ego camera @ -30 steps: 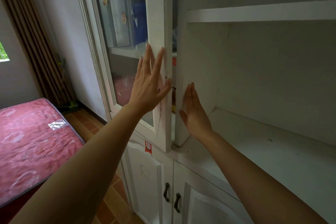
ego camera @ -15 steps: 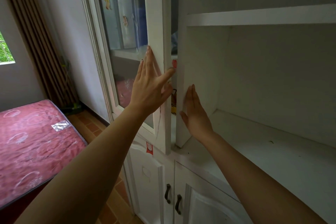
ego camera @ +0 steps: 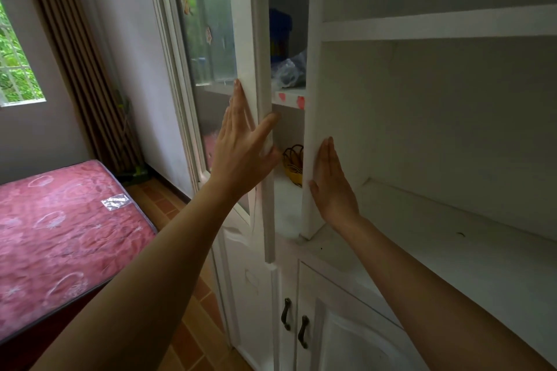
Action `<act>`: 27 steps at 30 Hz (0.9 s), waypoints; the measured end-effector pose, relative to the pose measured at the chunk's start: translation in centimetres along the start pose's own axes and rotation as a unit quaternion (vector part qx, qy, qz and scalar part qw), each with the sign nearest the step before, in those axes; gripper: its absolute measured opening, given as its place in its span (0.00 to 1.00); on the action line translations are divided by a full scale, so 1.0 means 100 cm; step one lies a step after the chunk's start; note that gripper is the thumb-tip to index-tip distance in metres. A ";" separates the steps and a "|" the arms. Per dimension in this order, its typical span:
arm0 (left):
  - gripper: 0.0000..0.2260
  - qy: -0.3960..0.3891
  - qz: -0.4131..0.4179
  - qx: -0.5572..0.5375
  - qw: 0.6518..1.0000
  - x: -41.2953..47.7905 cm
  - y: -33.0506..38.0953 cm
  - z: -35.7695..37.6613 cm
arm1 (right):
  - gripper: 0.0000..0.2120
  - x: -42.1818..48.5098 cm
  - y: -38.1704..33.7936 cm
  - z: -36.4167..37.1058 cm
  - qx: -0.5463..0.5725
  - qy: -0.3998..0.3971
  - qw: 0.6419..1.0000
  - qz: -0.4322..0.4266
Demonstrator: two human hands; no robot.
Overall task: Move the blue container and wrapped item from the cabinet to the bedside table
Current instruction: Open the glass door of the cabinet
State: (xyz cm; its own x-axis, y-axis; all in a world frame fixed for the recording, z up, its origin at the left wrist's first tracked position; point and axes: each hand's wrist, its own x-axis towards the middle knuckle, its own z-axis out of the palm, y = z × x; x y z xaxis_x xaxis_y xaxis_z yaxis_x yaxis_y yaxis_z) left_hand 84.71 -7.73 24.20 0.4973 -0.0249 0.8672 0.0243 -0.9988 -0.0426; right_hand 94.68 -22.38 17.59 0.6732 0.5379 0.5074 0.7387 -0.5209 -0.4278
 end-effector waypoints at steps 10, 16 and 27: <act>0.23 0.027 -0.025 -0.003 0.999 -0.024 -0.007 -0.034 | 0.31 -0.005 -0.021 0.008 0.068 0.051 0.995 0.048; 0.25 0.051 -0.045 0.000 0.998 -0.033 -0.007 -0.041 | 0.35 -0.010 -0.021 0.009 0.039 0.062 0.997 0.026; 0.31 0.101 -0.078 0.025 0.991 -0.051 -0.021 -0.059 | 0.35 -0.023 -0.031 0.029 -0.018 0.113 0.993 -0.039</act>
State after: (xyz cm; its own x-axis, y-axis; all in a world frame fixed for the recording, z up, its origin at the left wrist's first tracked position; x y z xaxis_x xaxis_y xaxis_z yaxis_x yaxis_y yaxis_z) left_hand 77.01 -5.75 22.83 0.3000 0.1167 0.9468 0.1336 -0.9878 0.0795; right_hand 90.94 -20.10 15.54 0.5864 0.4165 0.6947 0.7836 -0.5087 -0.3565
